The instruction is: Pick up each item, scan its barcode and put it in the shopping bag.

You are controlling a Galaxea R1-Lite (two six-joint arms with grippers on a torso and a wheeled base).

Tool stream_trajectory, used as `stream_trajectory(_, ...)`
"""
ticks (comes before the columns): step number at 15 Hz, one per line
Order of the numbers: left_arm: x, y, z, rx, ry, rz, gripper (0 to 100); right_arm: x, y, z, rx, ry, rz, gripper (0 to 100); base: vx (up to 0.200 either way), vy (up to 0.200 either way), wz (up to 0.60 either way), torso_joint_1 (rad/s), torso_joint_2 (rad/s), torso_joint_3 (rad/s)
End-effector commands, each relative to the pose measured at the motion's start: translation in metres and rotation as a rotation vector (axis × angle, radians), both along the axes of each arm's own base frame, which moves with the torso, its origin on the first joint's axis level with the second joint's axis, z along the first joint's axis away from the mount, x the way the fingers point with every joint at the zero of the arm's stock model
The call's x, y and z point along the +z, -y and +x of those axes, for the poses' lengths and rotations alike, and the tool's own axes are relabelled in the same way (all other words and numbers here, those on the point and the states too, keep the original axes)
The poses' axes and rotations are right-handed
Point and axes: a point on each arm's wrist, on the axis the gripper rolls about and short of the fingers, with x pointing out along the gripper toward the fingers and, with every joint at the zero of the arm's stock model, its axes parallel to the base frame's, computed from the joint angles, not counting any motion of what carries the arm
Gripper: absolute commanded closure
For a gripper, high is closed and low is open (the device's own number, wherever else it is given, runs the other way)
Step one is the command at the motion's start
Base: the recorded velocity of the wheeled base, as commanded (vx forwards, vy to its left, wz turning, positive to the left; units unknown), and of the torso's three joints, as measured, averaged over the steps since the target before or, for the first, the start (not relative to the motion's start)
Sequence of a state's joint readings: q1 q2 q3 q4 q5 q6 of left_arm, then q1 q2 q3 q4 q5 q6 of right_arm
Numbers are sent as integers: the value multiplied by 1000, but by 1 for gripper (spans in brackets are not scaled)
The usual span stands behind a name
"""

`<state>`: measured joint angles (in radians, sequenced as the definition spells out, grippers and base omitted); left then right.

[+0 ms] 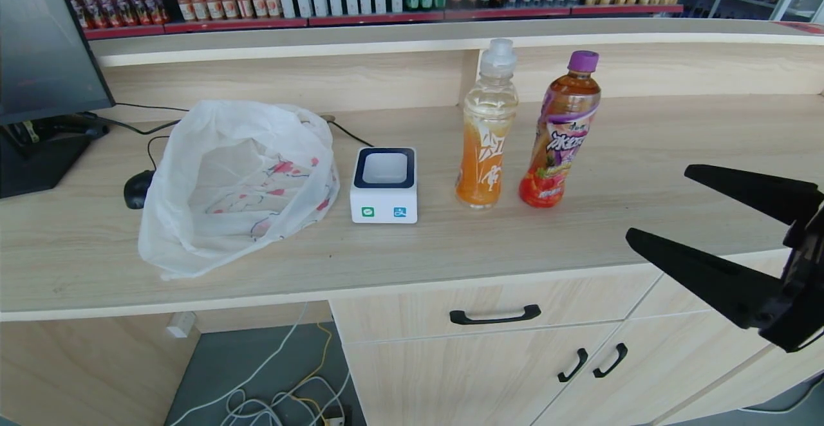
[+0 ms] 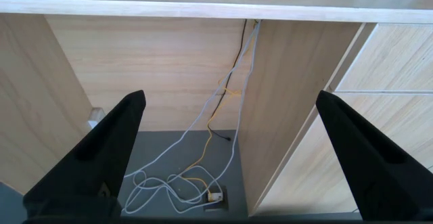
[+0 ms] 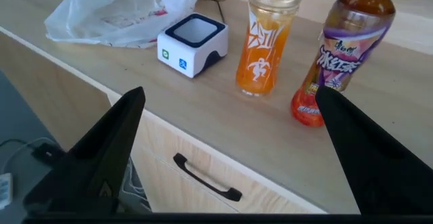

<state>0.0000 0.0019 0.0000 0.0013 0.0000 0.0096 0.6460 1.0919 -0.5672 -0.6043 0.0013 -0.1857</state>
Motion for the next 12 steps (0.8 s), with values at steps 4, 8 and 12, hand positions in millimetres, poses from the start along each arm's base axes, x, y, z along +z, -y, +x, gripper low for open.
stream_trajectory(4, 0, 0, 0, 0, 2, 0, 0, -7, -76, 29, -303, 36, 72, 0, 0, 0, 0, 0, 0, 0)
stream_trajectory(8, 0, 0, 0, 0, 0, 0, 0, -2, -115, 52, -507, 89, 299, 0, 0, 0, 0, 0, 0, 0)
stream_trajectory(12, 0, 0, 0, 0, 0, 0, 0, 5, -123, 60, -525, 129, 315, 0, 0, 0, 0, 0, 0, 0)
